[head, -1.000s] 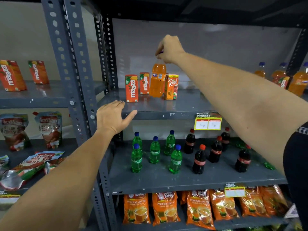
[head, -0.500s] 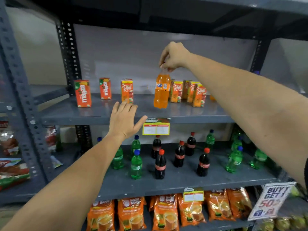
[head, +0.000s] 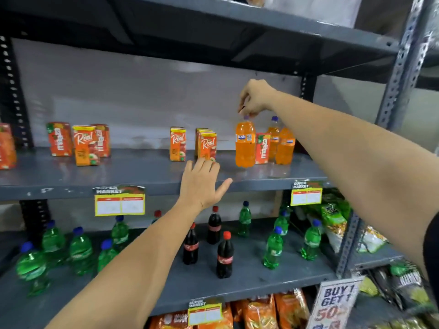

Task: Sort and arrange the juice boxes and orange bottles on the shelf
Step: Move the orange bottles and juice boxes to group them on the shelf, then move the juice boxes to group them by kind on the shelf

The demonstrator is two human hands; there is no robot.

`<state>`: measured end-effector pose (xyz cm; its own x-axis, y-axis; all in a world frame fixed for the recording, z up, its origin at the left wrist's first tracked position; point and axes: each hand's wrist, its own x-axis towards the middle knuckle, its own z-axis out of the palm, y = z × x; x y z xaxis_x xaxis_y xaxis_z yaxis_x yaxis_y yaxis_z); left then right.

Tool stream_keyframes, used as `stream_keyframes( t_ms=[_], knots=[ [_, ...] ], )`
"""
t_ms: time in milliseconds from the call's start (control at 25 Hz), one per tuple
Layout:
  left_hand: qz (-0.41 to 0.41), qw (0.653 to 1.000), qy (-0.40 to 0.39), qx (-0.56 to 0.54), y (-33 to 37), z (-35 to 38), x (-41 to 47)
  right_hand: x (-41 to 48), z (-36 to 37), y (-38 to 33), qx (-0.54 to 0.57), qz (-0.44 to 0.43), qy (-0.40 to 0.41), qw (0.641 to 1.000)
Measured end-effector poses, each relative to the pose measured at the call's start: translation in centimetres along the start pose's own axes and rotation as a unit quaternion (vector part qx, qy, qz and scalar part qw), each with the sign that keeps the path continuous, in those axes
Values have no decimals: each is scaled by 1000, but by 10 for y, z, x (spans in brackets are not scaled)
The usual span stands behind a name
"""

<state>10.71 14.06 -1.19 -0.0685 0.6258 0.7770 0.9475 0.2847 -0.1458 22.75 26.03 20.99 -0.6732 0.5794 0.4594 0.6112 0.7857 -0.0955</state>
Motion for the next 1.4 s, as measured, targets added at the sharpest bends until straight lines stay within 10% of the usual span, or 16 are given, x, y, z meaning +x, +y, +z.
stream_keyframes(
  t_ms=[520,800,1400],
  knots=[
    [-24,997,4,73,11,16,6,20,42,67,19,-25,66,997],
    [-29,997,20,72,11,21,6,0,72,95,79,42,261,961],
    [-23,995,54,74,11,22,6,-6,142,114,42,67,186,979]
  ],
)
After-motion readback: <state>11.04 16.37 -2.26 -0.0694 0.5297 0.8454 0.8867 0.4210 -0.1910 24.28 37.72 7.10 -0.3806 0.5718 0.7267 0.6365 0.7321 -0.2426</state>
